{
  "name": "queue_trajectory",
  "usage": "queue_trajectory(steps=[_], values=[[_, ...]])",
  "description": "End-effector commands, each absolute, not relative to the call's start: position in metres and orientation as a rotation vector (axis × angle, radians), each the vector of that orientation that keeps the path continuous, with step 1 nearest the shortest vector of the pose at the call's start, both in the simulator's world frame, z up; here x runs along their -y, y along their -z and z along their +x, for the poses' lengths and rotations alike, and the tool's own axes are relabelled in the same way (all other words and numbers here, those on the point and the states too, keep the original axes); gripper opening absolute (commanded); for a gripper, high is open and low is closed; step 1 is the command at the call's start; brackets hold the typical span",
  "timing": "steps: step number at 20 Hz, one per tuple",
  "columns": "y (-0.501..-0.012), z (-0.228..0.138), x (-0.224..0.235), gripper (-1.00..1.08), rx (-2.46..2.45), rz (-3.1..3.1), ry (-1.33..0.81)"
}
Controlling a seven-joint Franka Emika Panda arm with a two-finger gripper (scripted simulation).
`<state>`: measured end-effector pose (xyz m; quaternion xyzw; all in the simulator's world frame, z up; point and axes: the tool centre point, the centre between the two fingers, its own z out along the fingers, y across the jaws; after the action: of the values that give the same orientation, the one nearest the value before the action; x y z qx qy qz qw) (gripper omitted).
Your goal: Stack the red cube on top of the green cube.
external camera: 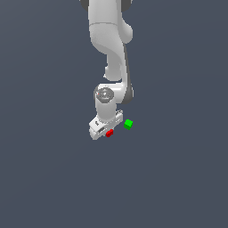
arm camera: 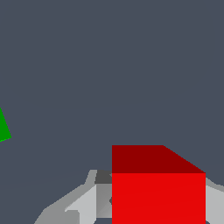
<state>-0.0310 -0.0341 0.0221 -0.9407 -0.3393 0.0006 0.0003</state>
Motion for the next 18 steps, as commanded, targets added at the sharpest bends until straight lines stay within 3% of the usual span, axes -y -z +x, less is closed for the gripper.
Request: queue_trajectory(steps=[1,18], values=[[-0.027,-0.031,0.034,-1.00,1.066,-2.955,0.000],[-0.117,-0.031,0.034,-1.00,1.067,-2.955,0.000]])
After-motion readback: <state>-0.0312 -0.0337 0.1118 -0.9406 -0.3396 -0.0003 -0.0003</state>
